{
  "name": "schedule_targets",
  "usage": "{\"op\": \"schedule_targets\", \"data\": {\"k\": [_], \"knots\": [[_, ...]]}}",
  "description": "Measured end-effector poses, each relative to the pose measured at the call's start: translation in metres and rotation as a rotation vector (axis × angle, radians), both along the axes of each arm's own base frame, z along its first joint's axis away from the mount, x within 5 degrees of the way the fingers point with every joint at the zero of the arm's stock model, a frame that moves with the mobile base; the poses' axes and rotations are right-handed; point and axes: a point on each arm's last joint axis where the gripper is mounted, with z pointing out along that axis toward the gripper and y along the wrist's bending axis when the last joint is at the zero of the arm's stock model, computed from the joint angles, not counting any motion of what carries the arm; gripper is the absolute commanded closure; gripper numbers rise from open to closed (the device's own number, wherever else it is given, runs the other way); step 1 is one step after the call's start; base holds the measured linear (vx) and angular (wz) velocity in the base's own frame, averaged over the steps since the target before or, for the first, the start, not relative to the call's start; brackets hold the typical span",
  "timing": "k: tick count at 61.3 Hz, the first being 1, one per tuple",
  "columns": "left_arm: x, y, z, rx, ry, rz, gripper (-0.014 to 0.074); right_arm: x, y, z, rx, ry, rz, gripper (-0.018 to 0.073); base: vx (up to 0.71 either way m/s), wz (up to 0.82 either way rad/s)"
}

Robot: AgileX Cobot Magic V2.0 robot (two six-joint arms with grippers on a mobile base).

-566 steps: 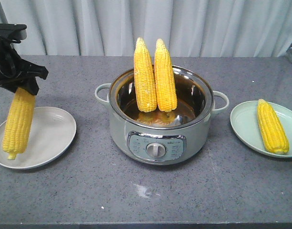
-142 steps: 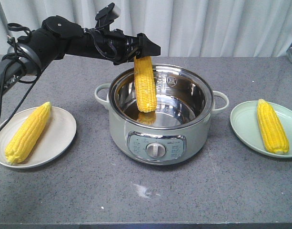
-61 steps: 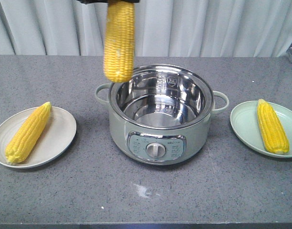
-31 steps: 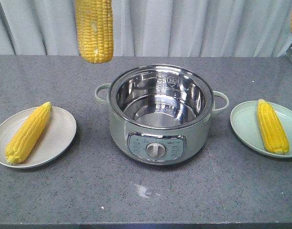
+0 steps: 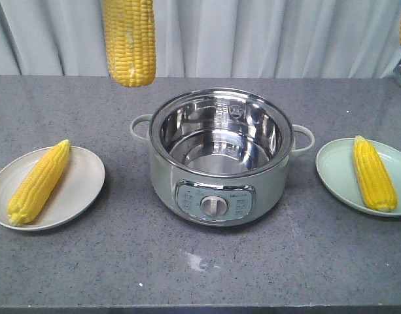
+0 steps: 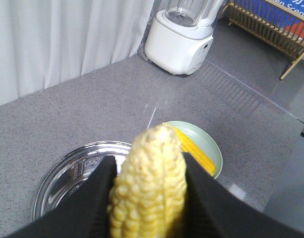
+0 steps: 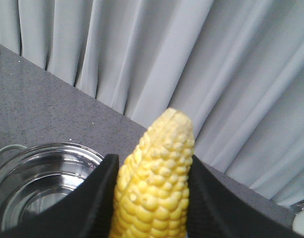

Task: Distribute corn equally
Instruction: 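Turn the base away from the pot while both grippers hold cobs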

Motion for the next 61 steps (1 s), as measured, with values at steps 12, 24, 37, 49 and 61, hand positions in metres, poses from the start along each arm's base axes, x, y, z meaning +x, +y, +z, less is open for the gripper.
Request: {"op": "schedule_targets", "data": {"k": [12, 24, 37, 49, 61], "knots": [[0.0000, 0.0000, 0.0000, 0.000, 0.000, 0.000, 0.0604, 0.0000, 0.0000, 0.0000, 0.000, 0.000, 0.000, 0.0564, 0.00, 0.00], [0.0000, 0.0000, 0.0000, 0.000, 0.000, 0.000, 0.0604, 0.0000, 0.0000, 0.0000, 0.000, 0.000, 0.000, 0.0564, 0.00, 0.00], [0.0000, 0.0000, -0.0001, 0.001, 0.001, 0.000, 0.0604, 0.0000, 0.0000, 0.0000, 0.000, 0.000, 0.000, 0.0564, 0.00, -0.03], [0.0000, 0.0001, -0.0001, 0.001, 0.000, 0.000, 0.0604, 0.0000, 0.0000, 0.0000, 0.000, 0.000, 0.000, 0.0564, -0.03, -0.12], [0.0000, 0.0001, -0.0001, 0.001, 0.001, 0.001, 0.0603, 0.0000, 0.0000, 0.0000, 0.000, 0.000, 0.000, 0.0564, -0.05, -0.19]]}}
